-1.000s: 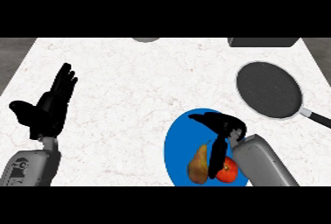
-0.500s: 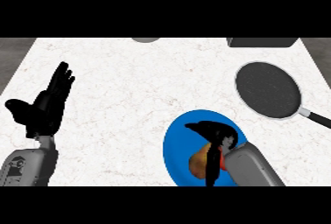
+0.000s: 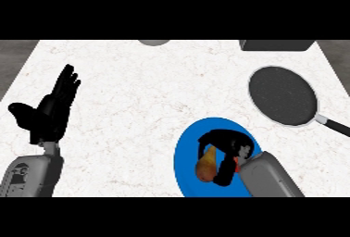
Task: Pick the pear from the plate and place it in the pan
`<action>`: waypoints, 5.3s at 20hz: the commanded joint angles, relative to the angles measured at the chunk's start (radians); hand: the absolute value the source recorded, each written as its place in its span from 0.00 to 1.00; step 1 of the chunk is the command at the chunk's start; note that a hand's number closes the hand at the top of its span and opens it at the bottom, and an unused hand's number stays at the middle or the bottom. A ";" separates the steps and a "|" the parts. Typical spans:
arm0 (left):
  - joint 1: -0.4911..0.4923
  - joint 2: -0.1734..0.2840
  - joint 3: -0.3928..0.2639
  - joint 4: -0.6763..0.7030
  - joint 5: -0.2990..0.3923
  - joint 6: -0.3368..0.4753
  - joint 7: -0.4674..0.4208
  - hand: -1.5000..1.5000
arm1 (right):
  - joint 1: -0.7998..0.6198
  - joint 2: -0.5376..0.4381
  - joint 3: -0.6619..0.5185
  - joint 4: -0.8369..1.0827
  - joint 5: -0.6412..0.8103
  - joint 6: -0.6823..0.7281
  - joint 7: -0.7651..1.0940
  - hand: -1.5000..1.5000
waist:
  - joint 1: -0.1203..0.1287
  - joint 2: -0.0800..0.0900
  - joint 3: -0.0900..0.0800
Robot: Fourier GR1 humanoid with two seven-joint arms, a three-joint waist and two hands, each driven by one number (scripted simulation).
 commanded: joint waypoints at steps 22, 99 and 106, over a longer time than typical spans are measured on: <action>0.010 -0.044 -0.026 -0.018 -0.023 -0.004 0.008 0.50 | -0.351 0.135 0.143 0.013 0.623 -0.846 0.570 1.00 | 0.034 0.009 0.005; 0.068 0.013 0.069 -0.043 -0.016 -0.021 0.011 0.50 | 0.247 -0.100 -0.997 0.191 -0.330 -0.768 -0.956 0.00 | -0.060 -0.010 0.000; 0.044 -0.008 0.035 -0.070 -0.022 -0.027 0.031 0.50 | 0.564 0.026 -0.933 -0.332 -0.333 -0.739 -0.743 0.00 | -0.027 0.003 0.003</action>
